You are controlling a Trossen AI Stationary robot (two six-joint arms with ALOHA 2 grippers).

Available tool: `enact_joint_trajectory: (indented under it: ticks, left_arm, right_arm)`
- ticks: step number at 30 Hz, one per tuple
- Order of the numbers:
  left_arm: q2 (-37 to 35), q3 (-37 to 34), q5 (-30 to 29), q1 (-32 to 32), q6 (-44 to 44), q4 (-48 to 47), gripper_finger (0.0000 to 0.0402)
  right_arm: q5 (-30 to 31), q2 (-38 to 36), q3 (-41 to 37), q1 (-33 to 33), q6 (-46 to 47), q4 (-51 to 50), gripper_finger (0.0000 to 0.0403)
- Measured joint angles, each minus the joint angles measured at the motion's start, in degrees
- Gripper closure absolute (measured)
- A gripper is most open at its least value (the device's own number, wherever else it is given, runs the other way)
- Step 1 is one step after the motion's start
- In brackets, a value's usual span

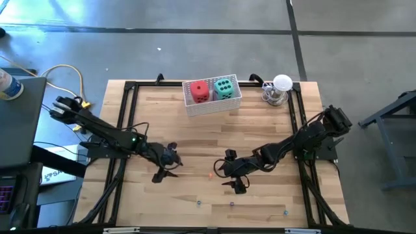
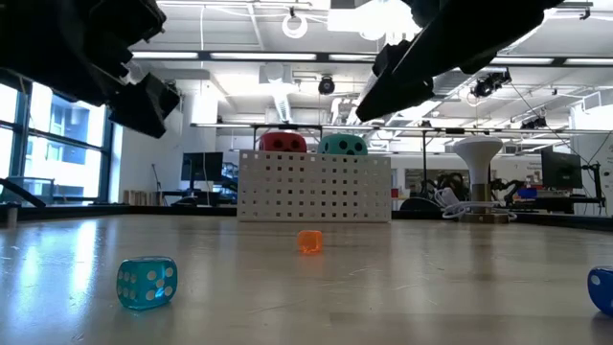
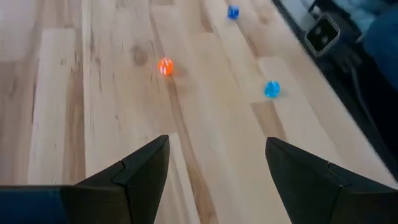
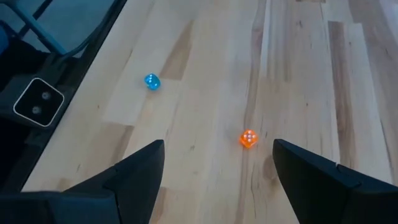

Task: Pick & Place Dice
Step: Put the small orange dice into the white bin

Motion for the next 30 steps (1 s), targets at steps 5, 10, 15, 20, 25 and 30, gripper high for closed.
enact_joint_trajectory:
  ticks: [5,10,15,20,25,30]
  left_arm:
    - [2.2,0.0,0.0,0.0,-2.8,2.1,0.0141]
    - [3.7,0.0,-0.1,0.5,0.4,2.4,0.0141]
    - [4.3,0.1,0.0,2.1,-2.7,2.4,0.0141]
    - [4.6,0.1,0.0,3.0,-2.8,2.1,0.0141]
    - [4.6,0.1,-2.7,2.7,-4.8,2.3,0.0141]
    - [4.6,0.1,-6.4,0.0,-6.5,2.6,0.0141]
  right_arm:
    - [0.5,0.0,0.0,-0.1,-0.5,-0.2,0.0113]
    - [-3.6,0.0,0.0,-1.4,4.4,-0.1,0.0113]
    - [-3.3,0.0,0.0,-1.8,4.7,4.1,0.0113]
    - [7.1,1.4,0.1,-1.5,1.8,4.8,0.0113]
    - [9.0,7.1,0.0,-0.9,0.9,9.2,0.0113]
    - [5.7,14.0,0.0,0.4,1.9,18.8,0.0113]
